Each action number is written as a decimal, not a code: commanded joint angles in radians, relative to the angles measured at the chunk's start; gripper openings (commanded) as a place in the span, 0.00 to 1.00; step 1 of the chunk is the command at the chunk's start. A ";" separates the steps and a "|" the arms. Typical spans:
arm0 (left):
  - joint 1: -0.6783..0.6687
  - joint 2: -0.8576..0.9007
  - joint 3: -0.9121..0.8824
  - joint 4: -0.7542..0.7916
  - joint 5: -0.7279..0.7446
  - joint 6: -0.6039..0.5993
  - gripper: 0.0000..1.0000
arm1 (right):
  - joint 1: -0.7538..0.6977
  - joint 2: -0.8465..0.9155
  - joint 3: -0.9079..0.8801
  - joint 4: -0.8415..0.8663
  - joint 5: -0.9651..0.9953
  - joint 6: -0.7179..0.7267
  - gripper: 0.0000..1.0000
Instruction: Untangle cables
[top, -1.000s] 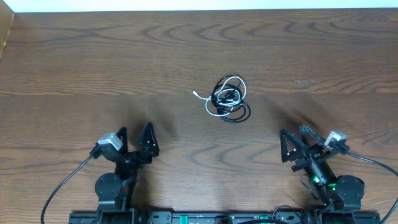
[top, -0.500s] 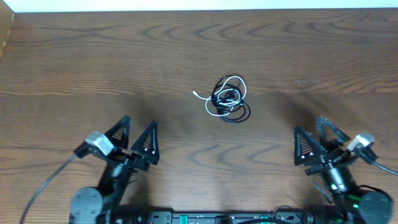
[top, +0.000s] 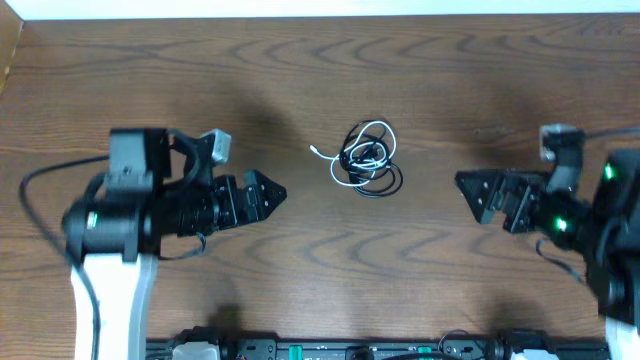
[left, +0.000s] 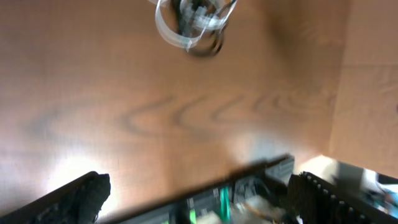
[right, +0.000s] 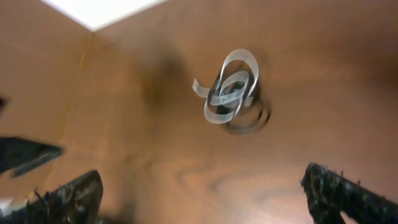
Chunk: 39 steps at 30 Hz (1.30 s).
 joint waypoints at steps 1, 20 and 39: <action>-0.002 0.112 0.018 -0.066 0.022 -0.012 0.97 | 0.005 0.088 0.039 -0.018 -0.180 -0.012 0.99; -0.002 0.258 -0.003 0.019 -0.208 0.023 0.97 | 0.306 0.625 0.039 0.395 0.172 0.154 0.84; -0.002 0.258 -0.005 0.027 -0.208 0.023 0.97 | 0.458 0.991 0.039 0.756 0.279 0.463 0.31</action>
